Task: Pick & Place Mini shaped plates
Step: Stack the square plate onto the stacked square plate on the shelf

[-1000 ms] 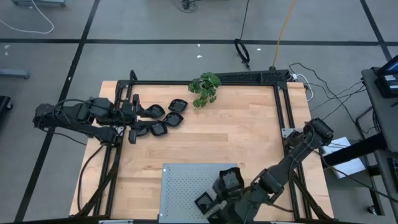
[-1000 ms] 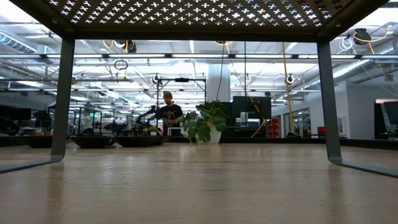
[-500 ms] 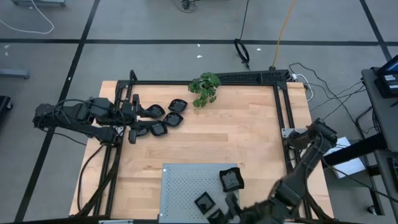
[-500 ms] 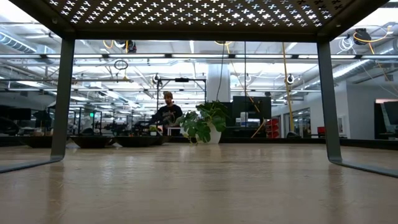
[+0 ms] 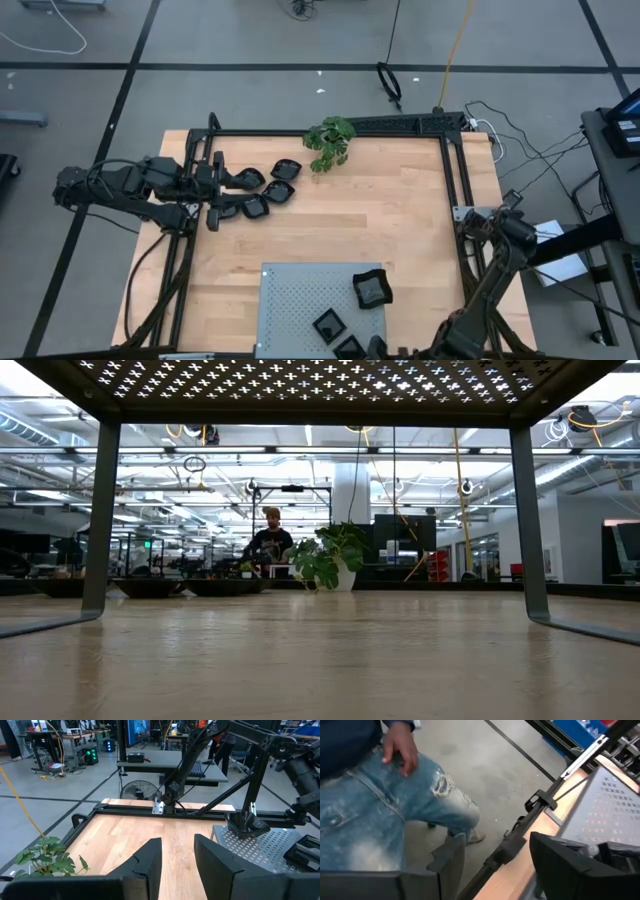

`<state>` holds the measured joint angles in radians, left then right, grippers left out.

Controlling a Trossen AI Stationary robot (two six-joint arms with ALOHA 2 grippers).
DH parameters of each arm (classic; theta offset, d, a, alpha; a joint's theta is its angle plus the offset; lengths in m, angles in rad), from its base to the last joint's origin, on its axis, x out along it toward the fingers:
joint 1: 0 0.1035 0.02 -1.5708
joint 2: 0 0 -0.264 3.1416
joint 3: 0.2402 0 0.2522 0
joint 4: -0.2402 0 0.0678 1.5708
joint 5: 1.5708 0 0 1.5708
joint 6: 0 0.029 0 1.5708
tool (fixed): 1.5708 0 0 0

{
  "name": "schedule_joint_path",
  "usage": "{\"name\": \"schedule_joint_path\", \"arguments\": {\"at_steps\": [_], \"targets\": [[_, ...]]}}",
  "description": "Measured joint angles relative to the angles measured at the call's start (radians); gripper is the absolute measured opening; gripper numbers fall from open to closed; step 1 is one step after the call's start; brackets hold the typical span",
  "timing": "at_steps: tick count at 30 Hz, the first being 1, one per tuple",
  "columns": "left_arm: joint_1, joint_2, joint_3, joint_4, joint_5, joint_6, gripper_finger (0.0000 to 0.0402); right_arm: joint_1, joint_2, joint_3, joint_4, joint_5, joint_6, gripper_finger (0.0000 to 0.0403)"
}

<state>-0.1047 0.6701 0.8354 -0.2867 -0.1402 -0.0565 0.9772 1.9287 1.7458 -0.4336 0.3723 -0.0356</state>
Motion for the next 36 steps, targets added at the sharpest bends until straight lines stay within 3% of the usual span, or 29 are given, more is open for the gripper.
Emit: {"name": "schedule_joint_path", "arguments": {"at_steps": [12, 22, 36], "targets": [[0.0, 0.0, 0.0, 0.0, 0.0, 0.0, 0.012, 0.002, 0.036, 0.0, -0.071, 0.154, -0.098, 0.0182], [0.0, 0.0, 0.0, 0.0, 0.0, 0.0, 0.012, -0.016, 0.036, -0.014, -0.111, 0.151, -0.108, 0.0148], [0.0, 0.0, 0.0, 0.0, 0.0, 0.0, 0.012, -0.042, 0.035, -0.043, -0.073, 0.154, -0.143, 0.0068]]}}
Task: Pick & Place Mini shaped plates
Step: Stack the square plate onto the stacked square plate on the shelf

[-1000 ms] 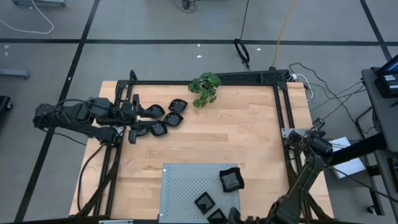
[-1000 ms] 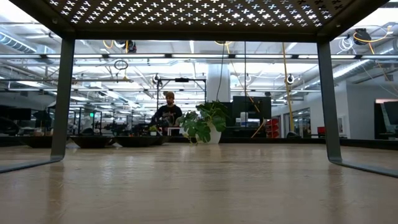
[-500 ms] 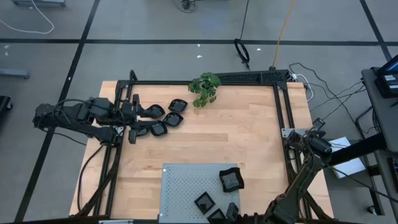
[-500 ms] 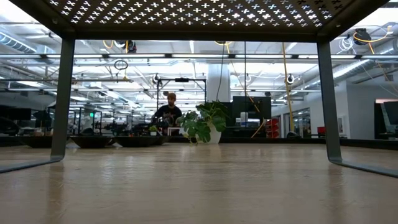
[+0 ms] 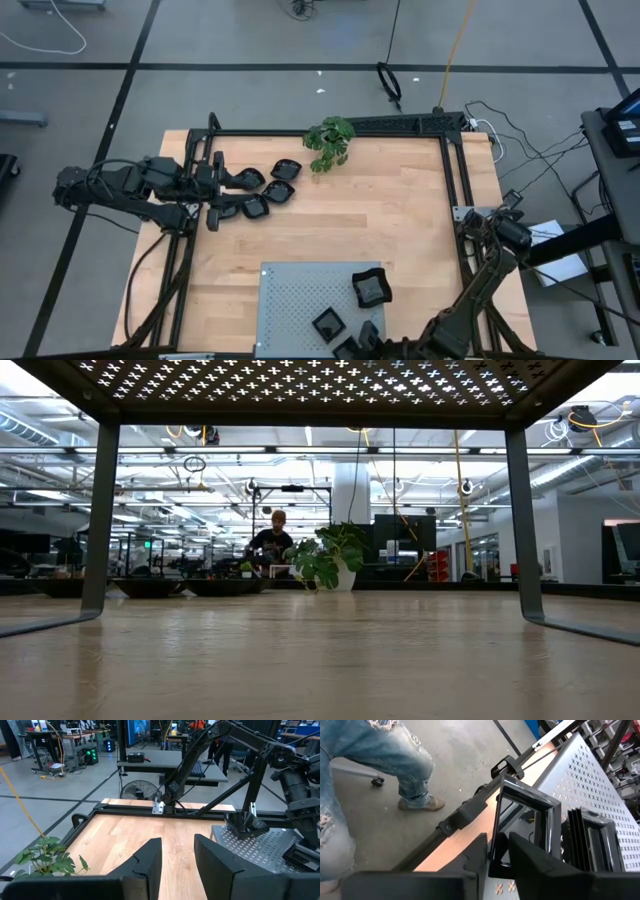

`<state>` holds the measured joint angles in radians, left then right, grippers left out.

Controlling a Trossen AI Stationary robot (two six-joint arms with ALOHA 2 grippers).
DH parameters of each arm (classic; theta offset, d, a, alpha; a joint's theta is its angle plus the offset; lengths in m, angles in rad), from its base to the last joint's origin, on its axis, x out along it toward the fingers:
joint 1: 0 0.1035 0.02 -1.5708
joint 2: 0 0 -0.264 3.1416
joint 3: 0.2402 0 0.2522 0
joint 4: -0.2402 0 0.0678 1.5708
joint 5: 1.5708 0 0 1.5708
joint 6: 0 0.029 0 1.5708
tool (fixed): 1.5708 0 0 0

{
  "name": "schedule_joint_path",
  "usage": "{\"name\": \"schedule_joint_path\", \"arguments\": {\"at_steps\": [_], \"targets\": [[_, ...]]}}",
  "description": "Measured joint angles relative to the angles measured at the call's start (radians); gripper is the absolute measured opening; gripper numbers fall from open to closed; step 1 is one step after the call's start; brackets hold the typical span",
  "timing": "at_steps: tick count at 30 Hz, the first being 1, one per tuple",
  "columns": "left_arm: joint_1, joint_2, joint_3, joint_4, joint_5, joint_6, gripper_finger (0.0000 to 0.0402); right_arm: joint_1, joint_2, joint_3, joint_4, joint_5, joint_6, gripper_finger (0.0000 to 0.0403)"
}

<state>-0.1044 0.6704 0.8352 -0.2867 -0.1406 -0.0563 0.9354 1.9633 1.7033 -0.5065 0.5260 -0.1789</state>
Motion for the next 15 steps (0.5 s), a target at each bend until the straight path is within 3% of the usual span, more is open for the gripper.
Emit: {"name": "schedule_joint_path", "arguments": {"at_steps": [9, 15], "targets": [[0.0, 0.0, 0.0, 0.0, 0.0, 0.0, 0.012, 0.01, 0.0, -0.001, 0.024, -0.002, -0.017, 0.0014], [0.0, 0.0, 0.0, 0.0, 0.0, 0.0, 0.012, 0.022, -0.023, -0.001, 0.025, -0.033, -0.019, 0.0002]]}}
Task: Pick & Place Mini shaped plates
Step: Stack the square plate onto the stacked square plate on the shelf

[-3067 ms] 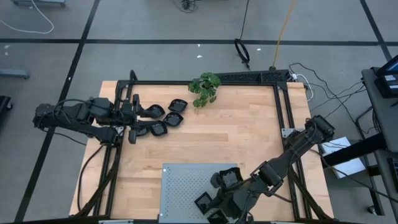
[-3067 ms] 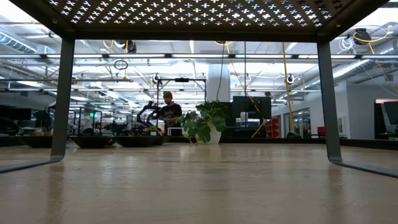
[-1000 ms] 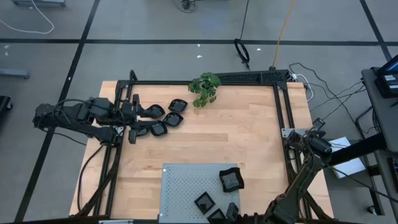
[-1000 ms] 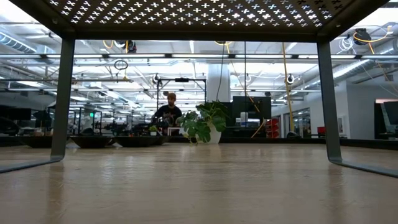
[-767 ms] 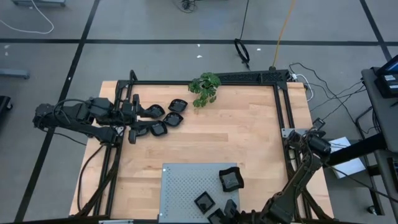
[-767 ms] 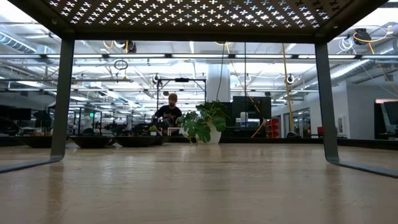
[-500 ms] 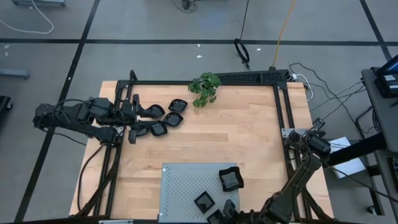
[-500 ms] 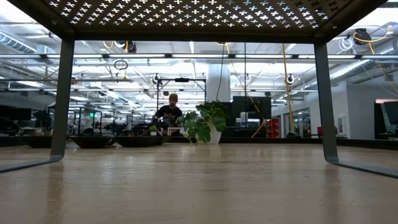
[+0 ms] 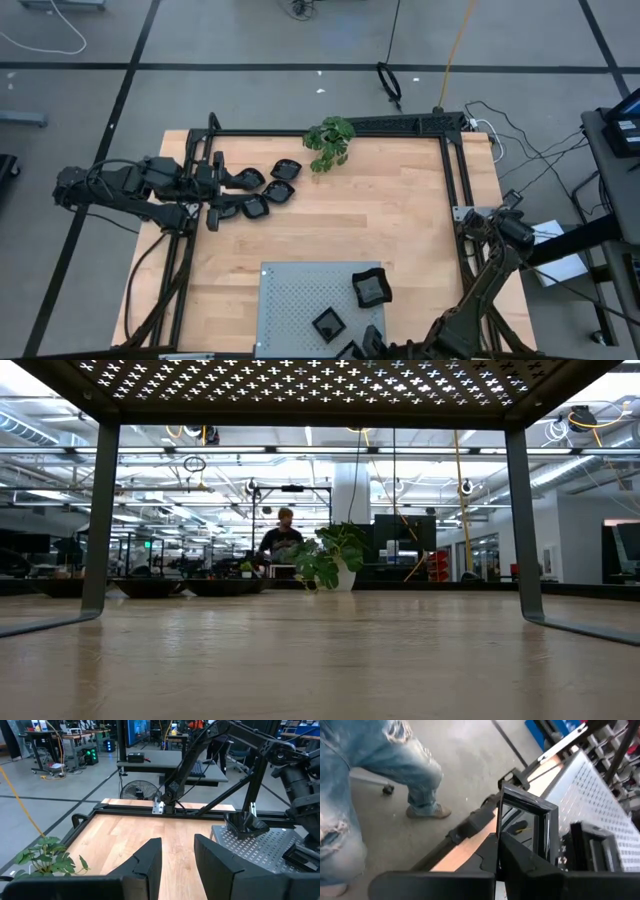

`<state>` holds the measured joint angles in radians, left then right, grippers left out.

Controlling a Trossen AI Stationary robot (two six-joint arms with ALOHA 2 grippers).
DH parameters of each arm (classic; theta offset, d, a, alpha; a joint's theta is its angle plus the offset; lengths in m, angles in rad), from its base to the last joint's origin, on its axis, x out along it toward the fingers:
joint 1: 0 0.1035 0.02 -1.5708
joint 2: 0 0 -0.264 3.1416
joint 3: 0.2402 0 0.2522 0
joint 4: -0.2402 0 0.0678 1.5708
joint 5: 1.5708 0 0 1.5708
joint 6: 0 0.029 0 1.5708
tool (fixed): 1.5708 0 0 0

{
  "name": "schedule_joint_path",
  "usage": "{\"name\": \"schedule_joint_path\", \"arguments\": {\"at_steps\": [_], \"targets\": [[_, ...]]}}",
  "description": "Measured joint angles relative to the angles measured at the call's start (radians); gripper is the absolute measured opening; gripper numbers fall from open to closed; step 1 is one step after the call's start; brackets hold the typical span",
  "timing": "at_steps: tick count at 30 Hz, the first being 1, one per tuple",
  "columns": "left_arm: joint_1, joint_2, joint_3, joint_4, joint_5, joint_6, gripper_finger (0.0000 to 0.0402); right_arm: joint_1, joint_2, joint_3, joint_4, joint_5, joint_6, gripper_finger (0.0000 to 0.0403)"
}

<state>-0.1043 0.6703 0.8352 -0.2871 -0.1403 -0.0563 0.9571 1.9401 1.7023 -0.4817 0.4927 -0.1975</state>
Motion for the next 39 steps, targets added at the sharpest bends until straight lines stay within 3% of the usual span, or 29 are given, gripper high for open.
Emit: {"name": "schedule_joint_path", "arguments": {"at_steps": [10, 18, 23, 39], "targets": [[0.0, 0.0, 0.0, 0.0, 0.0, 0.0, 0.012, 0.012, -0.04, 0.0, 0.083, 0.0, -0.11, 0.0002], [0.0, 0.0, 0.0, 0.0, 0.0, 0.0, 0.012, -0.065, -0.041, 0.0, 0.089, -0.001, -0.238, 0.0002], [0.0, 0.0, 0.0, 0.0, 0.0, 0.0, 0.012, -0.126, -0.041, 0.0, 0.104, -0.076, -0.242, 0.0002], [0.0, 0.0, 0.0, 0.0, 0.0, 0.0, 0.012, -0.187, -0.041, 0.0, -0.005, -0.076, -0.191, 0.0002]]}}
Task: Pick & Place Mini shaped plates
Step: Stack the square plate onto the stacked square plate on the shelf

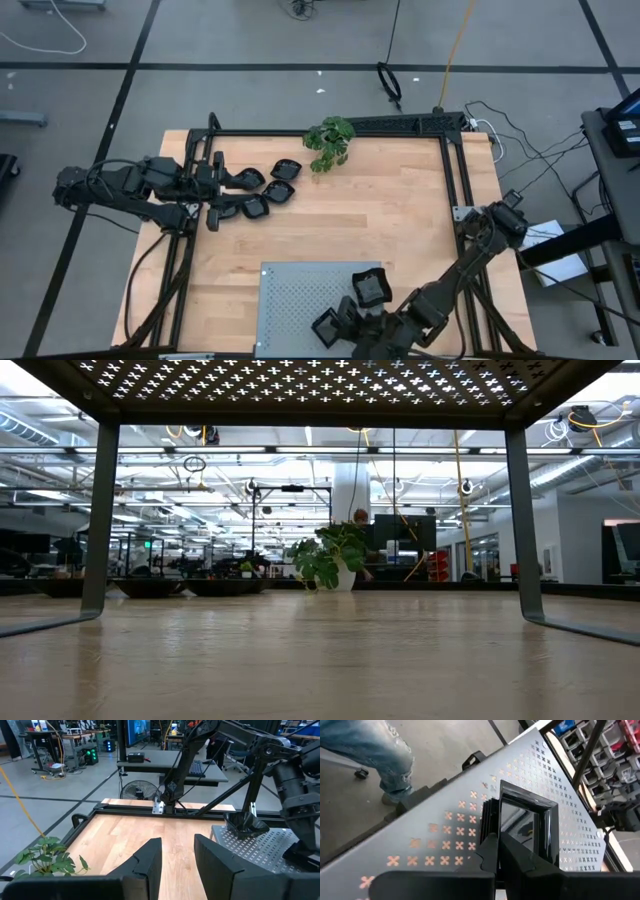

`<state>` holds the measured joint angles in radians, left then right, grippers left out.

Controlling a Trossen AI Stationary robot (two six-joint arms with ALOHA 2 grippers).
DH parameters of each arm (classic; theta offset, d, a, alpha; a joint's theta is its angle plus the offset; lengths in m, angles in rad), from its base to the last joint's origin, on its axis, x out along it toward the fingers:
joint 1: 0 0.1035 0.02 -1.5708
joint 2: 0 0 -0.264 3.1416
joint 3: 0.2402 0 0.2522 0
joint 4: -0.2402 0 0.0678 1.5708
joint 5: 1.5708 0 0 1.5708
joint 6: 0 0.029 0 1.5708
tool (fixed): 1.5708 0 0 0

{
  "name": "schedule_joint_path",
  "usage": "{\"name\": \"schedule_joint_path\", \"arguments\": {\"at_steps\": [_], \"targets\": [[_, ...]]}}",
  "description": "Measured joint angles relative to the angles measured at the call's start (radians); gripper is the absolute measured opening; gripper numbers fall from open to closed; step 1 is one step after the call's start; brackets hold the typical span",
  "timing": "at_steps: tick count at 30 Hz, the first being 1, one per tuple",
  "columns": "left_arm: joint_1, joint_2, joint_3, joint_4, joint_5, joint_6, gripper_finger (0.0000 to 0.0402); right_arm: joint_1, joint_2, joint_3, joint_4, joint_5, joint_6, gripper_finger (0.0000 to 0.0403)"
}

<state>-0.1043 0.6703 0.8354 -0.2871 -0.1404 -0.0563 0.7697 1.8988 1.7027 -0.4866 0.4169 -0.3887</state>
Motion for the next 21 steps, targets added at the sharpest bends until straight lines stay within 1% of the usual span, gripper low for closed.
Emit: {"name": "schedule_joint_path", "arguments": {"at_steps": [10, 21], "targets": [[0.0, 0.0, 0.0, 0.0, 0.0, 0.0, 0.012, 0.001, -0.003, 0.0, -0.004, 0.004, 0.004, 0.0004], [0.0, 0.0, 0.0, 0.0, 0.0, 0.0, 0.012, -0.003, -0.003, 0.0, -0.004, 0.005, 0.01, 0.0057]]}}
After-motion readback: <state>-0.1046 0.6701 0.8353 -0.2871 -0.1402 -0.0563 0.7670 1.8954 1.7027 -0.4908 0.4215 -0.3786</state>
